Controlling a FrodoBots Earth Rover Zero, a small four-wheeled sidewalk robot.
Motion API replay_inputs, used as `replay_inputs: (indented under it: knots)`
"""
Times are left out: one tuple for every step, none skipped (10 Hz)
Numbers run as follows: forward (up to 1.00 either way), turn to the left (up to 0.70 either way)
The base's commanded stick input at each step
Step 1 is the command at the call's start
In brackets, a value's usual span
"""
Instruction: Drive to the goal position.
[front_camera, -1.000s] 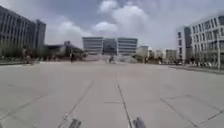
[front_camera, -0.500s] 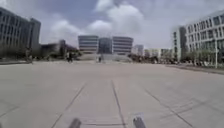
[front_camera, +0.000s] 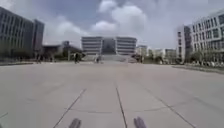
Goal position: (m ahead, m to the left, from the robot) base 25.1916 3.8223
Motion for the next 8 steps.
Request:
replay_inputs:
  knots:
    - [1.0,0.0]
    - [1.0,0.0]
    - [1.0,-0.1]
    - [1.0,-0.33]
    - [1.0,-0.24]
    - [1.0,-0.14]
    - [1.0,-0.01]
    - [1.0,0.0]
